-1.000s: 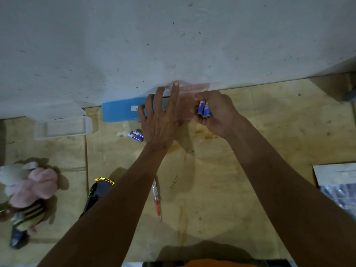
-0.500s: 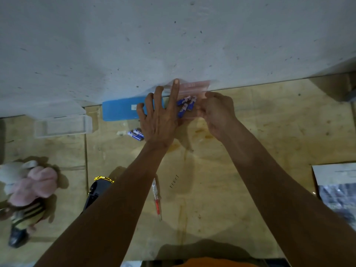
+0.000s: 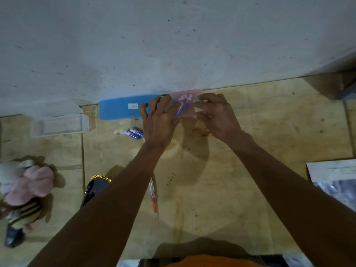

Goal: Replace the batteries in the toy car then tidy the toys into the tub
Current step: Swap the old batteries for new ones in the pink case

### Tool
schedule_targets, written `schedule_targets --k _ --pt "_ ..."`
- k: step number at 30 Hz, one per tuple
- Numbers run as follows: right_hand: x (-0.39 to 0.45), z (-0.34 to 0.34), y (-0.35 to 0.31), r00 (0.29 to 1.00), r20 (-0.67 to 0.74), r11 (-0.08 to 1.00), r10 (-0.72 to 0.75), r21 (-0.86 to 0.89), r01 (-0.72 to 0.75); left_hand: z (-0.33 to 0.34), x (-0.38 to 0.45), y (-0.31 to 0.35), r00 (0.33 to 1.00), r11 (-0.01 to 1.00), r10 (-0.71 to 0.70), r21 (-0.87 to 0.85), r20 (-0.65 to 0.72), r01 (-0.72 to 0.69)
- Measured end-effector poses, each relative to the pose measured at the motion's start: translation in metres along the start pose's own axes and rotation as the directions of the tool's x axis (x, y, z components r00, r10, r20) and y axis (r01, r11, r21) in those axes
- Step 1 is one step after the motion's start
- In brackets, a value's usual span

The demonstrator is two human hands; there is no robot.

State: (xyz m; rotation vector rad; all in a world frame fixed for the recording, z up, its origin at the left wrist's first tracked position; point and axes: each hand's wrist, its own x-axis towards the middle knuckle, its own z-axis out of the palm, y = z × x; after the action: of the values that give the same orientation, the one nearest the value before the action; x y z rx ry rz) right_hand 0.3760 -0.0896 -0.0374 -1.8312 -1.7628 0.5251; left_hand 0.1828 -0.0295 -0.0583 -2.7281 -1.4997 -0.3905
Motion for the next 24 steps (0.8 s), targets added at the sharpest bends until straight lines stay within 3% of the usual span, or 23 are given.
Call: schedule_targets --k 10,18,24 --pt "-0.008 0.018 0.005 0.995 -0.073 0.963 -0.073 -0.265 0.051 -0.001 0.001 0.000 0.995 1.000 0.001 0.012 0.099 -0.002" --pt "-0.004 0.011 -0.022 0.988 0.091 0.861 0.125 -0.505 -0.063 -0.016 0.011 0.011 0.964 0.996 -0.048 0.080 0.263 0.027" --pt "0.000 0.009 -0.055 0.955 0.116 0.843 0.272 -0.507 -0.179 -0.047 0.009 0.004 0.900 0.992 -0.055 -0.076 0.432 0.097"
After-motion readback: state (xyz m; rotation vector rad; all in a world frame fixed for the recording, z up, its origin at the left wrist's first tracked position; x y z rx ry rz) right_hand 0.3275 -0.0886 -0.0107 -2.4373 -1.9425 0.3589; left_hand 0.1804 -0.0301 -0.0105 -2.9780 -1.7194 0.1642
